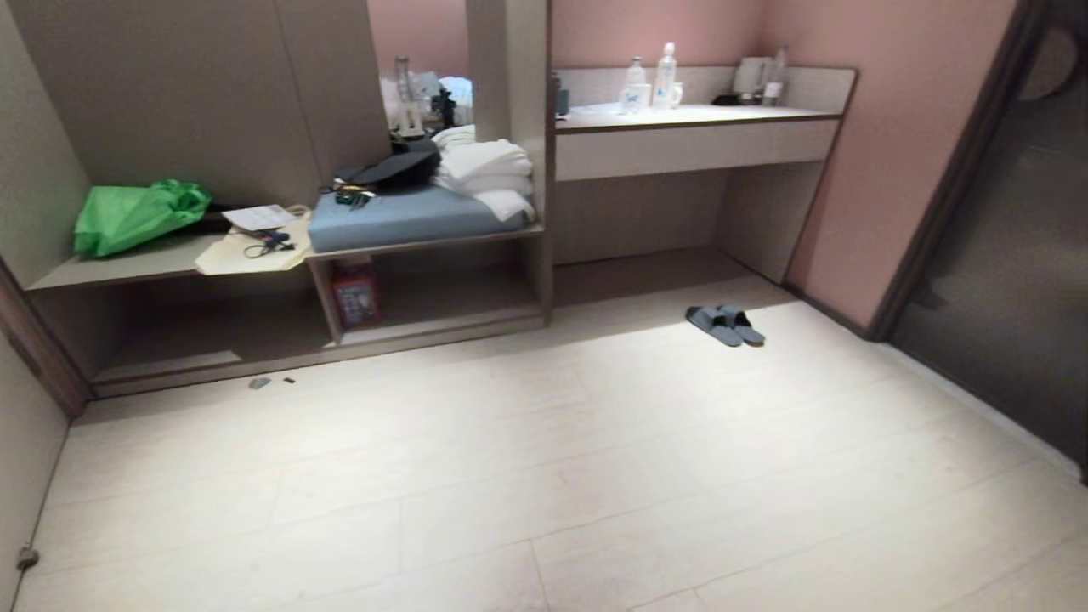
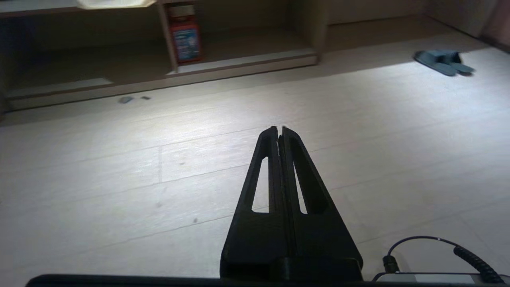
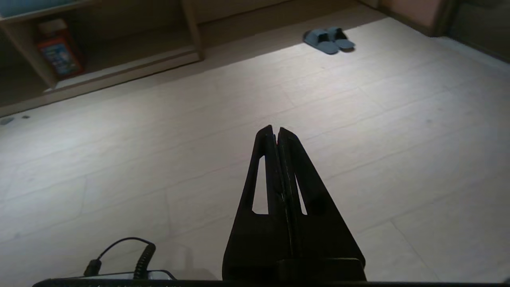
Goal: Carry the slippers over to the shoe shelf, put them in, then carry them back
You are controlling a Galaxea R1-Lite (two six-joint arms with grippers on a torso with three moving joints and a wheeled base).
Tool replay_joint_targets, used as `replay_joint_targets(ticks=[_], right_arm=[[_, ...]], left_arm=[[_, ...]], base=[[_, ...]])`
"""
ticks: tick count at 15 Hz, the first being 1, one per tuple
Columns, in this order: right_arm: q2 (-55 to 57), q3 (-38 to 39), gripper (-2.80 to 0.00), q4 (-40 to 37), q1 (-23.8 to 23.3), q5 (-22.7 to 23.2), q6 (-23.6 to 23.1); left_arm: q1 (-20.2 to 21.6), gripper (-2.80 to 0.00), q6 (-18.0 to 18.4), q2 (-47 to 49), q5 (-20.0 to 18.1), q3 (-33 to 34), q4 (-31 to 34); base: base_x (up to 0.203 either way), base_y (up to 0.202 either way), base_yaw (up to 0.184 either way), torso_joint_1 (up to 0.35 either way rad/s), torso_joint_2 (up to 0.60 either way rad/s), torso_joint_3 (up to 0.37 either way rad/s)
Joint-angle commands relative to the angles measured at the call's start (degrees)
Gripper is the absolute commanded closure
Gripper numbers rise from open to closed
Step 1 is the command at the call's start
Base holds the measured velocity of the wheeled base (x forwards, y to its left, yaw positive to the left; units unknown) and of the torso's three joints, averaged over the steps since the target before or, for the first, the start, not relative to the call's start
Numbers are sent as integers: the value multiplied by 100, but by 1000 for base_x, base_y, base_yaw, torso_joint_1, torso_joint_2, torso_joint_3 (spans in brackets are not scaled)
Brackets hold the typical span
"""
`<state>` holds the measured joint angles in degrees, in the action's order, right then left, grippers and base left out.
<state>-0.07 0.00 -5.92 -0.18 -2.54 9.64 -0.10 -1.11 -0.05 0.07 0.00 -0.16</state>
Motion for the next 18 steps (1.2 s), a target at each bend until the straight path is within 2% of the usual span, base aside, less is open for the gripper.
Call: replay_joint_targets(ticks=[1, 3, 18], right_arm=[[-1, 9, 0, -5, 1, -1, 3], [-1, 9, 0, -5, 1, -1, 3], [-1, 9, 0, -5, 1, -1, -6]], left_arm=[[1, 0, -3, -4, 1, 0, -2], [1, 0, -3, -4, -7, 0, -2], [1, 0, -1, -4, -1, -8, -2]], base=[[4, 10, -150, 2, -2, 2], [-2, 6, -96, 7, 2, 3], [0, 0, 0, 0, 0, 0]])
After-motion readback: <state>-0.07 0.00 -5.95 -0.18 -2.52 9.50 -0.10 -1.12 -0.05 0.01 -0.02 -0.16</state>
